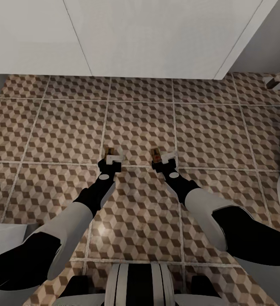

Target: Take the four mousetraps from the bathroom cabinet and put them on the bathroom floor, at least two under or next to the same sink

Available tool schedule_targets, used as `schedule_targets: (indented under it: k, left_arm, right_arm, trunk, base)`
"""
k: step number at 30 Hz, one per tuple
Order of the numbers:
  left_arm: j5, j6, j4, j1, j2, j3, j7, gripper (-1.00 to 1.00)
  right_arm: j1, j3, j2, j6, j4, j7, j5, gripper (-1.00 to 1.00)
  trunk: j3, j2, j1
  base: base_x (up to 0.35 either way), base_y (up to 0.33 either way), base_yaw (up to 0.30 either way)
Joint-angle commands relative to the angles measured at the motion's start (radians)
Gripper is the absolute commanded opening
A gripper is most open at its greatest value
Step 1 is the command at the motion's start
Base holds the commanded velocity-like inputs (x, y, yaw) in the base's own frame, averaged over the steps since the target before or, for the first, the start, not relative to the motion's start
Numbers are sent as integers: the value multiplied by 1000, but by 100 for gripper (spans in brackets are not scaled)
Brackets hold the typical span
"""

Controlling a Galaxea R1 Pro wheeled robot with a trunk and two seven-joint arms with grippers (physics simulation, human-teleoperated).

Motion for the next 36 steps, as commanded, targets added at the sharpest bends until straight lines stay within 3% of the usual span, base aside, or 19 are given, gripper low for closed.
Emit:
schedule_targets:
  k: [1, 6, 15, 23, 29, 36]
  left_arm:
    - [6, 1, -1, -1, 1, -9, 10, -100]
    - [6, -39, 0, -1, 1, -9, 10, -100]
    - [6, -54, -4, -1, 1, -10, 10, -100]
    - [6, -58, -10, -1, 1, -10, 10, -100]
    - [6, -108, -6, -1, 1, -11, 9, -100]
    - [6, -123, -6, 2, 1, -12, 9, -100]
  right_arm:
    - [-1, 1, 0, -3, 1, -4, 7, -100]
    - [-1, 2, 0, -4, 2, -4, 7, -100]
    - [-1, 1, 0, -33, 0, -4, 8, -100]
    - [-1, 2, 0, -105, -4, -4, 9, -100]
    - [-1, 2, 0, -182, -2, -4, 8, -100]
    - [-1, 2, 0, -204, -2, -4, 9, -100]
  trunk:
    - [-4, 0, 0]
    - [-24, -2, 2]
    - [-59, -4, 7]
    - [-59, -5, 9]
    - [-59, -5, 9]
    - [-59, -5, 9]
  base:
    - [0, 0, 0]
    - [0, 0, 0]
    - [0, 0, 0]
    - [0, 0, 0]
    - [0, 0, 0]
    - [0, 0, 0]
